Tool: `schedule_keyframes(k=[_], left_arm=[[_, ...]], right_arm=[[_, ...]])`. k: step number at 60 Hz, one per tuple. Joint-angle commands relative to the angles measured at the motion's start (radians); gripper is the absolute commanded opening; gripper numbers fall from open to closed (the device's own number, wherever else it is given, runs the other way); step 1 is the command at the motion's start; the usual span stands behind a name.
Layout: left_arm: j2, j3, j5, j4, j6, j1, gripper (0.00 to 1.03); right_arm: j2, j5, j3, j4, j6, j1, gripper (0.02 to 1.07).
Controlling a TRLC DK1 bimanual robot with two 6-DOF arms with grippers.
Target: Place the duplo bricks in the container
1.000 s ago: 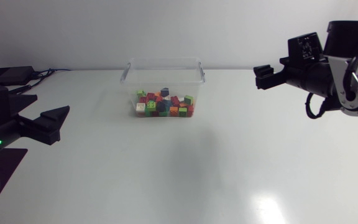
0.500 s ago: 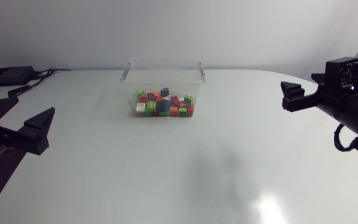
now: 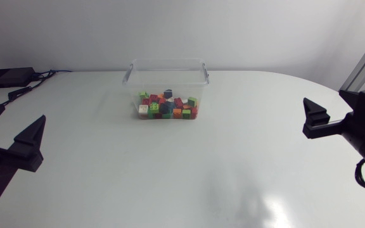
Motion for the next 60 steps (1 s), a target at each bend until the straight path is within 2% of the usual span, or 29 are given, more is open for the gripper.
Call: schedule_keyframes(k=[1, 15, 60], left_arm=[[-0.032, -0.040, -0.001, 0.004, 0.015, 0.011, 0.99], [-0.090, -0.087, -0.004, 0.009, 0.030, 0.018, 0.99], [-0.203, -0.258, -0.111, 0.055, -0.233, -0.081, 0.99]], right_arm=[[-0.053, 0.015, -0.058, -0.014, -0.018, -0.005, 1.02], [-0.185, 0.024, -0.110, -0.058, -0.019, -0.002, 1.02], [-0.562, 0.044, -0.302, -0.205, 0.198, 0.046, 1.02]])
